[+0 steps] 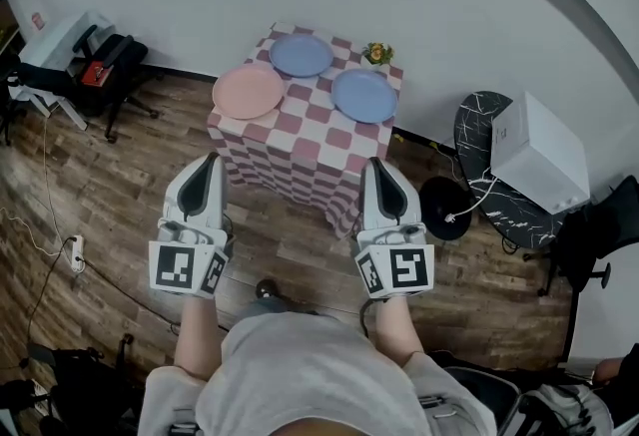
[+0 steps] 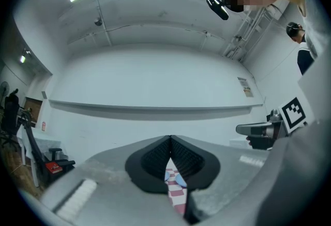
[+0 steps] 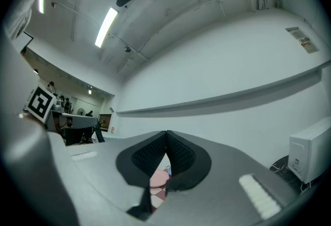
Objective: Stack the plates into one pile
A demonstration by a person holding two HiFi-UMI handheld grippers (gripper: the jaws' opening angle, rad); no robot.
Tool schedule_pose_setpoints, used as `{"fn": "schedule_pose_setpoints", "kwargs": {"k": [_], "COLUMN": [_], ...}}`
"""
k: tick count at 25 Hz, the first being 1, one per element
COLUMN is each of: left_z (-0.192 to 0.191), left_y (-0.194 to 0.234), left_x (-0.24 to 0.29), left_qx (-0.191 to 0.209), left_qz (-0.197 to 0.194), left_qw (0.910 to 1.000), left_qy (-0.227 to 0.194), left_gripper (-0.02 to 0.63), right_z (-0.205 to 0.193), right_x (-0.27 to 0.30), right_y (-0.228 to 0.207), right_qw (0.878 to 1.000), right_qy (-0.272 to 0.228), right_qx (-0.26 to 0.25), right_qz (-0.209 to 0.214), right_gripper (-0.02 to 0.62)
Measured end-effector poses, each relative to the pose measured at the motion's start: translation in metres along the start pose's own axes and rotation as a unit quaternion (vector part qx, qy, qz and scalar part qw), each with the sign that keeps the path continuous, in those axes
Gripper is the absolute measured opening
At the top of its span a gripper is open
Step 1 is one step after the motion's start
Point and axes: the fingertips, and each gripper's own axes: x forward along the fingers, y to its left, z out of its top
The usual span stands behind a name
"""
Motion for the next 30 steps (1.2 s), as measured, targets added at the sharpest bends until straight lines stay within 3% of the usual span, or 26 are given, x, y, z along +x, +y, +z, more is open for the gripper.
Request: {"fn": "schedule_pose_setpoints", "kwargs": {"k": [20, 30], "left_z": [-0.025, -0.053], "left_y": [0.096, 0.123], "left_x": [0.054, 0.102], "left_qx": [-0.012, -0.023], "left_qz": [-0.030, -0.025], "left_qw": [0.9995, 0.9992], "left_qy": [0.004, 0.019], "left_gripper": [0.005, 0.005], "right_z": [-0.031, -0.058], "right_x": [0.096, 0.152], "right_y": [0.043, 0.024], "right_qw": [1.000, 1.000], "right_qy": [0.011, 0.029], "right_qx": [0.001, -0.002], "right_qz": [-0.013, -0.010], "right_gripper": [0.002, 0.002]}}
